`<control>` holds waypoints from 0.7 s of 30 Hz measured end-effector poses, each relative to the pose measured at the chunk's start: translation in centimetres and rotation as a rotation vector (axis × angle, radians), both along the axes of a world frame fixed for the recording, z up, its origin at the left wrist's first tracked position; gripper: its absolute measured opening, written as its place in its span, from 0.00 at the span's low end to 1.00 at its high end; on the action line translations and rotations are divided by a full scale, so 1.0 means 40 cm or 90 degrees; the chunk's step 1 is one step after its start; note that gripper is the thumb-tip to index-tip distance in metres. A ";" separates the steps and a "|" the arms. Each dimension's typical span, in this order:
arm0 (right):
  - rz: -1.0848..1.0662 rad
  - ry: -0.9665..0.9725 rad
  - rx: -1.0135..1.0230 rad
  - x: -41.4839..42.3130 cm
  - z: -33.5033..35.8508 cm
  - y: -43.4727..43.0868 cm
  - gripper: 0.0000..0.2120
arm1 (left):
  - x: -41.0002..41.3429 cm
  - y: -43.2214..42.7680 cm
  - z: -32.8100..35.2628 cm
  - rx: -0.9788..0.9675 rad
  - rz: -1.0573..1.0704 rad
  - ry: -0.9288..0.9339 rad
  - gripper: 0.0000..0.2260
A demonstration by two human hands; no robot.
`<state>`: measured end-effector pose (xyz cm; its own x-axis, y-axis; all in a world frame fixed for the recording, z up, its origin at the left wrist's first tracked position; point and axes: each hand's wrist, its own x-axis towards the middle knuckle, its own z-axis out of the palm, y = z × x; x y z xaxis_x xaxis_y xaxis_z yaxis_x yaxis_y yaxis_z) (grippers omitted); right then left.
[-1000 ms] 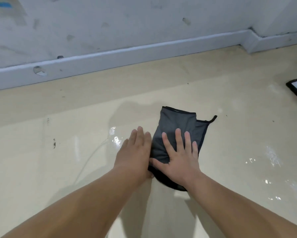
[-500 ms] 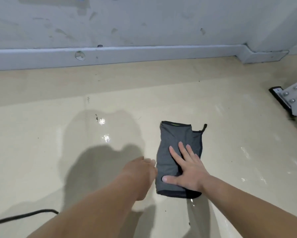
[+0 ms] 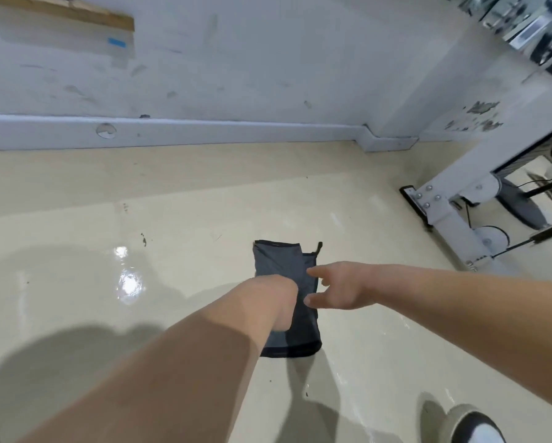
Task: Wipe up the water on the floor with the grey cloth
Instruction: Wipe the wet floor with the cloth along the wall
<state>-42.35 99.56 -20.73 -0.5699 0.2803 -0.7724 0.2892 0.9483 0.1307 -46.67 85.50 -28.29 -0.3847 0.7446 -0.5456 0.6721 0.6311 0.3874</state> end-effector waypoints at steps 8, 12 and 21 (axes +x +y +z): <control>0.142 0.161 -0.164 -0.011 -0.357 0.128 0.49 | -0.072 0.104 -0.060 0.004 0.173 0.064 0.05; 0.212 0.257 -0.279 -0.018 -0.506 0.181 0.53 | -0.055 0.182 -0.127 0.009 0.262 0.093 0.05; 0.155 0.197 -0.148 -0.256 -0.502 0.561 0.58 | -0.047 0.384 -0.170 0.085 0.449 0.179 0.06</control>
<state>-52.60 122.00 -40.83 -0.8119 -0.0521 -0.5814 0.0453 0.9874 -0.1517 -48.54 100.85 -35.11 -0.9036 0.3244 -0.2797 0.2126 0.9066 0.3645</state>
